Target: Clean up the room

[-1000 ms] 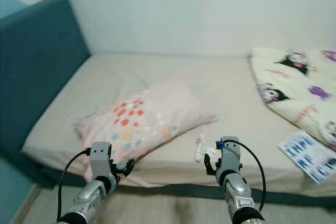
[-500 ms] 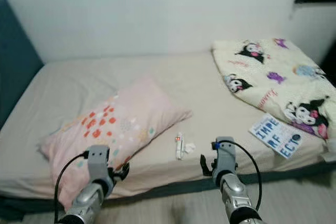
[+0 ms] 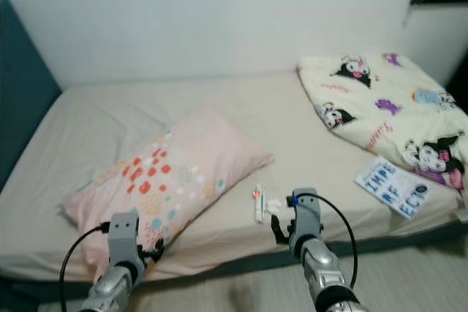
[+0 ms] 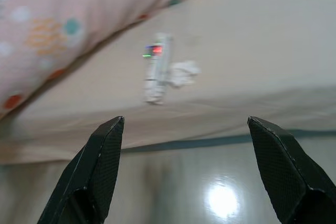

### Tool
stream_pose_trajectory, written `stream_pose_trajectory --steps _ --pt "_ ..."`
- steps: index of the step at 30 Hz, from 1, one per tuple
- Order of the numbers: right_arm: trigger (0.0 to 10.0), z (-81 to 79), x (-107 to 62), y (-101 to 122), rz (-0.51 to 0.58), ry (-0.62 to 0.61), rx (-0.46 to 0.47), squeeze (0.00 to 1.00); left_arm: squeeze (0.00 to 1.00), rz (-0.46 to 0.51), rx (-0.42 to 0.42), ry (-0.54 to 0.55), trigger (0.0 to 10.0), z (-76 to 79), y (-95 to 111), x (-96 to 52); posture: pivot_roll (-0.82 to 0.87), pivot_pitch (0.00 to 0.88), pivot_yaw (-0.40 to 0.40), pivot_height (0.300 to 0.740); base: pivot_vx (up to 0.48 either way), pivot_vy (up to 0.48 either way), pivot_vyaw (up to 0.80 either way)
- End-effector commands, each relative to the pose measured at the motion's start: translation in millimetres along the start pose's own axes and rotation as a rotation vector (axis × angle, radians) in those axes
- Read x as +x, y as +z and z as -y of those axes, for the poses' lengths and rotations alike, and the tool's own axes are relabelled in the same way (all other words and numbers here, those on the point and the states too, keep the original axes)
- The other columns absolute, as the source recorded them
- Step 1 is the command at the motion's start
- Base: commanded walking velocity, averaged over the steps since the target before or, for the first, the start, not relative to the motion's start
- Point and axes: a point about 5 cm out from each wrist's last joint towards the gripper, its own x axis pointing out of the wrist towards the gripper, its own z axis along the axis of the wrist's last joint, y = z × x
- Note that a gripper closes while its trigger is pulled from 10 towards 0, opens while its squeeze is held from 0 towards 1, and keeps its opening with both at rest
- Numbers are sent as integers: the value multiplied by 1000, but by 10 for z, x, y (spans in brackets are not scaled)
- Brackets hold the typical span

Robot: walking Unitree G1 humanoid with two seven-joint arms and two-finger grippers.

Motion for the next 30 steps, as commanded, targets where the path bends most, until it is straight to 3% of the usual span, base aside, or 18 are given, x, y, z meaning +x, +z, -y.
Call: stream_pose_trajectory --steps 1,6,14,18,23,30 --pt "10000 13 -9 -20 -10 2 -10 0 0 2 4 10 10000 -15 -1 -2 -166 14 22 740 0 0 -756" --pt "10000 -13 -4 1 0 23 -60 0 0 0 -16 46 10000 -64 -17 -15 -165 14 21 740 0 0 -760" --pt "10000 -96 -4 47 41 88 -211 0 0 -60 -52 160 10000 -182 -126 -59 -166 15 21 740 63 0 0" --pt "10000 -132 -1 54 41 118 -266 0 0 -73 -55 185 10000 -196 -153 -71 -164 15 23 740 267 0 641" --pt "10000 -148 5 67 48 124 -269 0 0 -67 -57 195 10000 -201 -146 -70 -159 15 19 740 281 0 800" --pt "10000 -154 9 76 54 120 -265 0 0 -47 -53 203 10000 -210 -91 -50 -159 16 21 740 293 0 0"
